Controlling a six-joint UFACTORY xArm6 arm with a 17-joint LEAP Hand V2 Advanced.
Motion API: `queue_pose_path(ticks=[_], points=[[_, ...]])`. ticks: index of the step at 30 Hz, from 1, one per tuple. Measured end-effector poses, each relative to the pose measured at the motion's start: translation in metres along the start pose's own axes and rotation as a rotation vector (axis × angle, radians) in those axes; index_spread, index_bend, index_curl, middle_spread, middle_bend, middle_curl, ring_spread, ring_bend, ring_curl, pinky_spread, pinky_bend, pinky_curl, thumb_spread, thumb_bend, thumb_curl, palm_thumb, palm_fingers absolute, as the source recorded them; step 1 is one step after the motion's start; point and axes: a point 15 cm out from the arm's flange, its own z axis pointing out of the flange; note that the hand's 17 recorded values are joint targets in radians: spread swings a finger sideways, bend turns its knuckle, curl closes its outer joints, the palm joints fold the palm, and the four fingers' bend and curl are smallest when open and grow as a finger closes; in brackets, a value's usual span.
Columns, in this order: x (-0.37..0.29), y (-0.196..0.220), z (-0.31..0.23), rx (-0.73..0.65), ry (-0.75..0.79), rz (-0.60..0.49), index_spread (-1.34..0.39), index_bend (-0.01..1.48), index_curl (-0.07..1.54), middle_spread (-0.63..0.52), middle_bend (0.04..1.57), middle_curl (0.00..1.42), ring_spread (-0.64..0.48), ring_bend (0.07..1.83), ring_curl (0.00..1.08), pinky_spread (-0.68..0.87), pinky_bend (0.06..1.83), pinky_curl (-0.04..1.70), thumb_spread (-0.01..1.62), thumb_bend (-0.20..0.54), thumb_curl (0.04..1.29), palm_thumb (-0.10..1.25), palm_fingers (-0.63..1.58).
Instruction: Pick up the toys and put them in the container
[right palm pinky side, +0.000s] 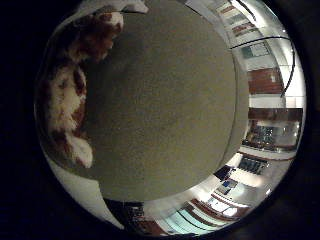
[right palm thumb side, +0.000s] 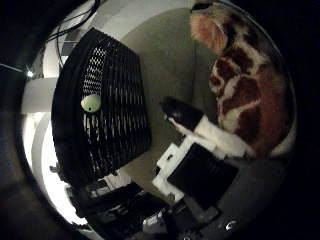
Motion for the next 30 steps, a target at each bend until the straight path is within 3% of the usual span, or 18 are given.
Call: queue_pose_path(ticks=[2, 6, 10, 13, 18, 25, 30], points=[[-0.002, 0.002, 0.003, -0.007, -0.003, -0.005, -0.36, 0.26, 0.4, -0.16, 0.48, 0.44, -0.17, 0.78, 0.28, 0.09, 0.85, -0.02, 1.05, -0.015, 0.34, 0.65, 1.08], [-0.005, 0.006, 0.006, -0.022, -0.012, -0.006, -0.39, 0.37, 0.48, -0.2, 0.6, 0.5, -0.21, 0.88, 0.34, -0.16, 1.01, 0.0, 1.04, -0.018, 0.35, 0.69, 1.19], [-0.006, 0.007, 0.006, -0.025, -0.015, -0.007, -0.36, 0.68, 0.6, -0.2, 0.85, 0.58, -0.21, 1.04, 0.41, -0.33, 1.13, 0.07, 1.03, -0.014, 0.38, 0.75, 1.43], [-0.004, 0.002, 0.0, -0.015, -0.01, -0.008, -0.31, 0.89, 0.69, -0.17, 1.05, 0.64, -0.2, 1.21, 0.49, -0.28, 1.33, 0.2, 1.02, -0.014, 0.41, 0.81, 1.42], [0.015, -0.018, -0.033, 0.041, 0.016, 0.004, -0.24, 1.08, 0.75, -0.14, 1.22, 0.69, -0.18, 1.39, 0.56, -0.2, 1.52, 0.34, 1.01, -0.004, 0.47, 0.95, 1.27], [0.041, -0.05, -0.127, 0.124, 0.044, 0.014, -0.2, 1.16, 0.74, -0.1, 1.29, 0.68, -0.16, 1.43, 0.59, -0.17, 1.53, 0.44, 1.06, -0.008, 0.53, 1.05, 1.22], [0.029, -0.048, -0.204, 0.129, 0.019, 0.003, -0.19, 1.18, 0.73, -0.1, 1.31, 0.66, -0.16, 1.45, 0.59, -0.17, 1.51, 0.48, 1.08, -0.012, 0.56, 1.06, 1.22]])
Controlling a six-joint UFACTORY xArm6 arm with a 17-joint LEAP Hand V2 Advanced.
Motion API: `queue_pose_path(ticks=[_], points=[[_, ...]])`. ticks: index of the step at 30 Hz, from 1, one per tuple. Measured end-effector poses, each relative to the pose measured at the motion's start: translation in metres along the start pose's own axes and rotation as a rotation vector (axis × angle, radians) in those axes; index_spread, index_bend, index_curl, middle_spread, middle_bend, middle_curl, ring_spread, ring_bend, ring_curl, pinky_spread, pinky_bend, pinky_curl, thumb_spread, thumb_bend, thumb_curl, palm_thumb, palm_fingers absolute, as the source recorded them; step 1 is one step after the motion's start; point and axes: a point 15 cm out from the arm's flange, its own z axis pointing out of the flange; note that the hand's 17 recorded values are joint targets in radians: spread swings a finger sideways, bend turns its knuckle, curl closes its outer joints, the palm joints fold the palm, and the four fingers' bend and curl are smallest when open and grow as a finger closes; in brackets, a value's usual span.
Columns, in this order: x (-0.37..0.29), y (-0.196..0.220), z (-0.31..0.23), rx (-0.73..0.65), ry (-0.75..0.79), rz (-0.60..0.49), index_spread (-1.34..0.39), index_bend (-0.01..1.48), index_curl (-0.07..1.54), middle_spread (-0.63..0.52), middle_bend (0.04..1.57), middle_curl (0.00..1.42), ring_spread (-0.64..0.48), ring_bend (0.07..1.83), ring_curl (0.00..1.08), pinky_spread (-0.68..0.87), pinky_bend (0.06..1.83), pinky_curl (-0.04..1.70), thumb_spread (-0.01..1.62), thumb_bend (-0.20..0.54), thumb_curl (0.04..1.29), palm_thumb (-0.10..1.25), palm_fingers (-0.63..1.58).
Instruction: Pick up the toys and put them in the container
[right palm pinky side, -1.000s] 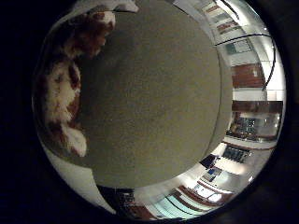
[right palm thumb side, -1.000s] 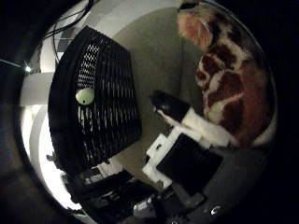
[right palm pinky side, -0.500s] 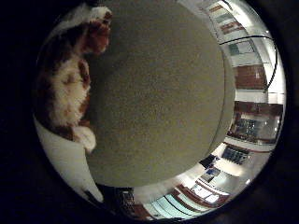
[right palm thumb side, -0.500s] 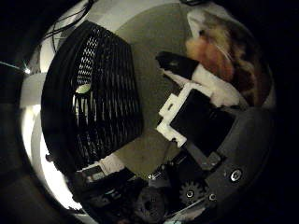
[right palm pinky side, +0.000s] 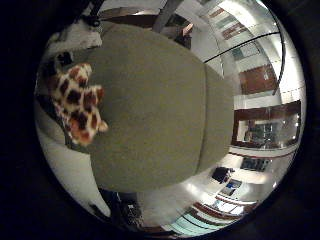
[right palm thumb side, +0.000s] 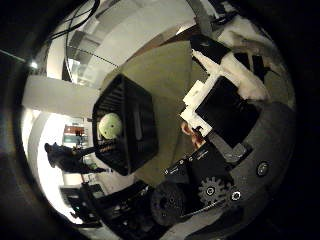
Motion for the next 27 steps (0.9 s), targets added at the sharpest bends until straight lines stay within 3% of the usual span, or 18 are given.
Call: queue_pose_path(ticks=[14, 21, 27], points=[[-0.148, 0.007, -0.176, 0.046, -0.072, -0.172, -0.19, 1.19, 0.71, -0.1, 1.34, 0.63, -0.16, 1.46, 0.58, -0.18, 1.46, 0.6, 1.1, -0.012, 0.6, 1.06, 1.21], [-0.239, 0.026, -0.2, 0.036, -0.092, -0.263, -0.19, 1.2, 0.7, -0.1, 1.35, 0.63, -0.16, 1.46, 0.58, -0.18, 1.43, 0.63, 1.1, -0.012, 0.61, 1.06, 1.21], [-0.297, 0.053, -0.176, -0.03, -0.104, -0.317, -0.19, 1.2, 0.7, -0.1, 1.35, 0.62, -0.16, 1.46, 0.58, -0.18, 1.41, 0.66, 1.1, -0.012, 0.62, 1.06, 1.21]])
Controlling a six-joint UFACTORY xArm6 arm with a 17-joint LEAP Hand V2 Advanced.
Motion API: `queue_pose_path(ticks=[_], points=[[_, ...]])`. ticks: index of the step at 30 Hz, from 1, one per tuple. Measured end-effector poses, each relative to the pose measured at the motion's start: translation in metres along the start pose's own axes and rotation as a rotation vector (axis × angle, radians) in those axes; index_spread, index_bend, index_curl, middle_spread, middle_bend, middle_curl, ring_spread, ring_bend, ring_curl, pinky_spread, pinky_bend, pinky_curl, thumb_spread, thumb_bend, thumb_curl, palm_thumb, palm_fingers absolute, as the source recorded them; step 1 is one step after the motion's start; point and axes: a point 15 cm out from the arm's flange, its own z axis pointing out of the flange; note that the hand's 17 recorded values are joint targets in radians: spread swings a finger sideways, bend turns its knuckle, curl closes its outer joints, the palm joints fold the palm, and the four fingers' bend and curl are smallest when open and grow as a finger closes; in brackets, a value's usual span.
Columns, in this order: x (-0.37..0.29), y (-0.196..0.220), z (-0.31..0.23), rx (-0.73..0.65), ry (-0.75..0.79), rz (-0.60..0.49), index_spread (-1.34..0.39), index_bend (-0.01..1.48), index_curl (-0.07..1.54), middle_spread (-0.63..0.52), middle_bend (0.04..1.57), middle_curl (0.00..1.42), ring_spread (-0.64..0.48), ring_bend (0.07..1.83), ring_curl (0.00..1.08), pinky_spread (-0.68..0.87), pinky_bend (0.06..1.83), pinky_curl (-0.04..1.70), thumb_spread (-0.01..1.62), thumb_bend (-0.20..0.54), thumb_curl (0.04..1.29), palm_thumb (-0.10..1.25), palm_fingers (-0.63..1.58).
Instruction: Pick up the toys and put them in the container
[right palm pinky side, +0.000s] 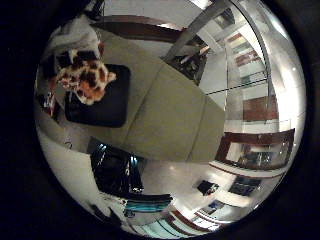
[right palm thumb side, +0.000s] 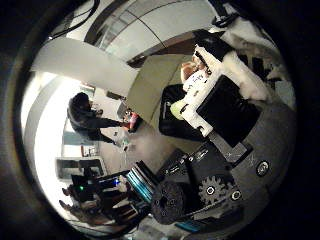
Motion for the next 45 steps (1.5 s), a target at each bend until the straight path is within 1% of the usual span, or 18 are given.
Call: queue_pose_path(ticks=[5, 12, 18, 25, 27, 28, 30, 31, 32, 33, 35, 36, 37, 39, 41, 42, 43, 45], points=[[-0.053, 0.012, 0.044, -0.043, -0.022, -0.054, -0.19, 1.2, 0.7, -0.1, 1.35, 0.62, -0.16, 1.46, 0.58, -0.19, 1.4, 0.68, 1.1, -0.012, 0.62, 1.06, 1.21], [-0.082, 0.009, 0.083, -0.066, -0.027, -0.083, -0.19, 1.2, 0.7, -0.09, 1.35, 0.62, -0.16, 1.46, 0.59, -0.19, 1.39, 0.71, 1.1, -0.011, 0.63, 1.06, 1.21], [-0.081, 0.006, 0.1, -0.08, -0.026, -0.076, -0.19, 1.2, 0.7, -0.09, 1.35, 0.62, -0.16, 1.46, 0.59, -0.19, 1.38, 0.72, 1.1, -0.012, 0.64, 1.06, 1.21], [-0.063, -0.004, 0.109, -0.055, -0.006, -0.052, -0.19, 1.19, 0.7, -0.09, 1.35, 0.62, -0.16, 1.46, 0.59, -0.19, 1.37, 0.74, 1.09, -0.02, 0.64, 1.05, 1.2], [-0.055, -0.013, 0.111, -0.014, 0.006, -0.041, -0.2, 1.14, 0.7, -0.1, 1.34, 0.62, -0.17, 1.44, 0.58, -0.21, 1.36, 0.72, 1.07, -0.041, 0.62, 0.96, 1.16], [-0.051, -0.019, 0.111, 0.009, 0.014, -0.04, -0.23, 1.04, 0.68, -0.11, 1.3, 0.61, -0.18, 1.4, 0.57, -0.24, 1.35, 0.69, 1.02, -0.053, 0.61, 0.88, 1.07], [-0.039, -0.023, 0.115, 0.031, 0.028, -0.03, -0.26, 0.82, 0.67, -0.13, 1.2, 0.59, -0.19, 1.37, 0.57, -0.3, 1.34, 0.67, 0.96, -0.039, 0.6, 0.84, 0.8], [-0.033, -0.02, 0.119, 0.022, 0.032, -0.025, -0.26, 0.74, 0.66, -0.17, 1.12, 0.58, -0.2, 1.37, 0.57, -0.31, 1.32, 0.68, 0.95, -0.032, 0.59, 0.83, 0.59], [-0.028, -0.018, 0.122, 0.014, 0.036, -0.02, -0.26, 0.67, 0.62, -0.21, 1.05, 0.56, -0.22, 1.32, 0.54, -0.31, 1.29, 0.65, 0.97, -0.027, 0.58, 0.82, 0.48], [-0.021, -0.015, 0.125, 0.007, 0.041, -0.012, -0.24, 0.67, 0.6, -0.26, 1.0, 0.55, -0.23, 1.26, 0.52, -0.27, 1.23, 0.62, 0.99, -0.027, 0.56, 0.81, 0.37], [-0.008, -0.01, 0.13, -0.004, 0.05, 0.002, -0.18, 0.72, 0.6, -0.3, 0.92, 0.52, -0.24, 1.14, 0.48, -0.15, 1.16, 0.6, 1.03, -0.027, 0.55, 0.8, 0.22], [-0.001, -0.008, 0.132, -0.008, 0.056, 0.01, -0.13, 0.74, 0.59, -0.31, 0.9, 0.52, -0.24, 1.1, 0.46, -0.1, 1.13, 0.58, 1.04, -0.026, 0.54, 0.79, 0.21], [0.004, -0.007, 0.133, -0.011, 0.058, 0.017, -0.03, 0.79, 0.58, -0.3, 0.83, 0.5, -0.22, 1.03, 0.43, -0.01, 1.1, 0.56, 1.05, -0.025, 0.52, 0.78, 0.17], [0.013, -0.005, 0.134, -0.014, 0.067, 0.02, 0.01, 0.85, 0.58, -0.25, 0.71, 0.46, -0.13, 0.91, 0.39, 0.13, 1.08, 0.53, 1.06, -0.023, 0.5, 0.78, 0.1], [0.019, -0.003, 0.133, -0.015, 0.074, 0.018, -0.13, 0.81, 0.55, -0.17, 0.59, 0.41, 0.03, 0.8, 0.34, 0.27, 1.05, 0.5, 1.07, -0.026, 0.49, 0.76, -0.02], [0.022, -0.003, 0.133, -0.016, 0.075, 0.018, -0.24, 0.75, 0.51, -0.12, 0.53, 0.38, 0.1, 0.74, 0.31, 0.35, 1.04, 0.47, 1.07, -0.026, 0.48, 0.75, -0.03], [0.025, -0.002, 0.132, -0.015, 0.077, 0.018, -0.31, 0.7, 0.48, -0.09, 0.5, 0.37, 0.14, 0.7, 0.29, 0.39, 1.01, 0.45, 1.08, -0.026, 0.47, 0.74, -0.03], [0.029, -0.002, 0.131, -0.016, 0.078, 0.015, -0.38, 0.64, 0.44, -0.05, 0.45, 0.35, 0.18, 0.65, 0.27, 0.44, 0.96, 0.41, 1.08, -0.028, 0.46, 0.72, 0.0]])
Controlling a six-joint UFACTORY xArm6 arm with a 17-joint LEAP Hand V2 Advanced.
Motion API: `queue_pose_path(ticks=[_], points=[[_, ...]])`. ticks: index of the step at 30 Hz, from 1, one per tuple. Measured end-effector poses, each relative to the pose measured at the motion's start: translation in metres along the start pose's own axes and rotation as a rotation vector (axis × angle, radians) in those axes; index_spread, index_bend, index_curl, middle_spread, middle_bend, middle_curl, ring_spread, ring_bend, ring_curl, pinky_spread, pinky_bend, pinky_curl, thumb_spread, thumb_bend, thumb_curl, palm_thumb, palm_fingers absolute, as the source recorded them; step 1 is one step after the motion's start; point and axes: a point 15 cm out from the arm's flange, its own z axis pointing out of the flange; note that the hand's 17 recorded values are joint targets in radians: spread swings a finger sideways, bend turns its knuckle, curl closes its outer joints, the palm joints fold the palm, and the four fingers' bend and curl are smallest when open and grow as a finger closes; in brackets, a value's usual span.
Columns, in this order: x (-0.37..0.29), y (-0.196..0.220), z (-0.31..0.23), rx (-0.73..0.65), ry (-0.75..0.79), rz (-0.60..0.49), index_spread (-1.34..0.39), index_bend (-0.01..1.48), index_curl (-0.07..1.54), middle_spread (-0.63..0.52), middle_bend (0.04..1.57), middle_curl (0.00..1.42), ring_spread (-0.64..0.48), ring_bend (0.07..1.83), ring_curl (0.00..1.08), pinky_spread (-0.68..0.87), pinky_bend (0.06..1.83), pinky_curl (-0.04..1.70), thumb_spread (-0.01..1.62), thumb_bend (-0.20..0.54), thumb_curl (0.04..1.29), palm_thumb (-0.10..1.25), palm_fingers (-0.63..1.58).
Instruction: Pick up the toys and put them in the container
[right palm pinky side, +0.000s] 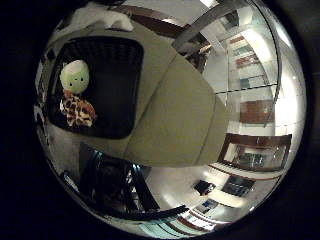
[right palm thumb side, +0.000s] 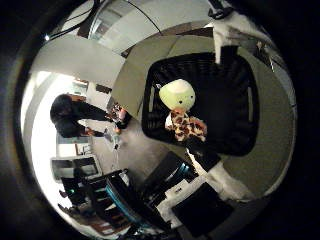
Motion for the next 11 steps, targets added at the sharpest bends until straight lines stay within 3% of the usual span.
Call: queue_pose_path(ticks=[11], points=[[0.024, 0.005, -0.006, 0.004, 0.01, 0.014, -0.43, 0.39, 0.36, -0.02, 0.28, 0.32, 0.21, 0.48, 0.21, 0.52, 0.82, 0.23, 1.09, -0.023, 0.41, 0.66, 0.17]])
